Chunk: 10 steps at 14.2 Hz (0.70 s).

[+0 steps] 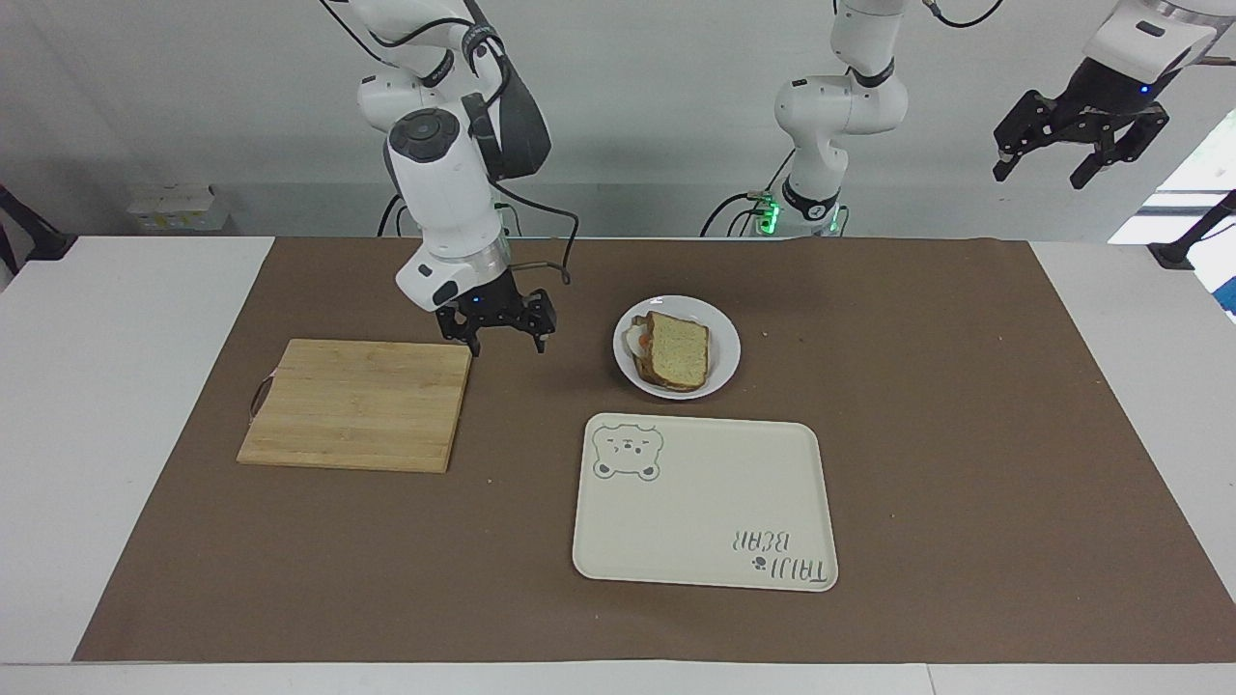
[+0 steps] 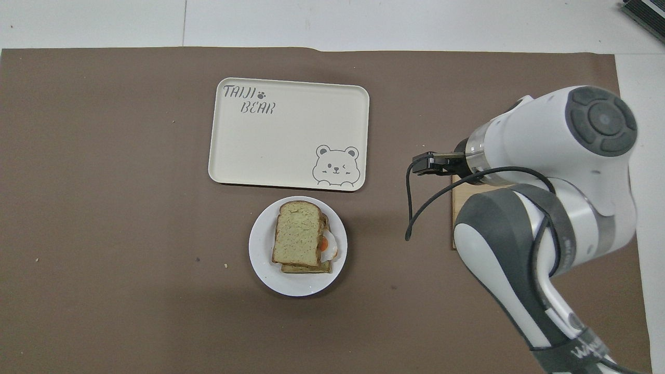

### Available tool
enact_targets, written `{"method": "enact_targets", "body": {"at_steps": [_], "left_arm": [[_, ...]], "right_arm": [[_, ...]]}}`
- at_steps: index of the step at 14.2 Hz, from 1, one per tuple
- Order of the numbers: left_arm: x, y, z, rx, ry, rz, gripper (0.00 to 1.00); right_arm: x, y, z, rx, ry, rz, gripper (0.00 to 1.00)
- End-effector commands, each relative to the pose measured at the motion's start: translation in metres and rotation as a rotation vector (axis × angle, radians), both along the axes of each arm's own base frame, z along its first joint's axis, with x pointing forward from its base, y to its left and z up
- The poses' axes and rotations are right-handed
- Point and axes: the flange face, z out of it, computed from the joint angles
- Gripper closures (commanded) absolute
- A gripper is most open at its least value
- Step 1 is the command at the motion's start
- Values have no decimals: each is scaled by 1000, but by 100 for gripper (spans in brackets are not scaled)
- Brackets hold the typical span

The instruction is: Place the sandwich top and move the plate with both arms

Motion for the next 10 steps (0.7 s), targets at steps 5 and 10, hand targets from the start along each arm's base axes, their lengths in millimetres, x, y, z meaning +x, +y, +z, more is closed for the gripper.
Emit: {"method": "enact_targets", "body": {"at_steps": [5, 10], "left_arm": [[-5, -13, 15, 16, -16, 109, 0], [-6, -17, 17, 2, -23, 100, 0]], "right_arm": [[-11, -79, 50, -23, -42, -59, 0], [-24, -122, 98, -76, 1, 27, 0]]}}
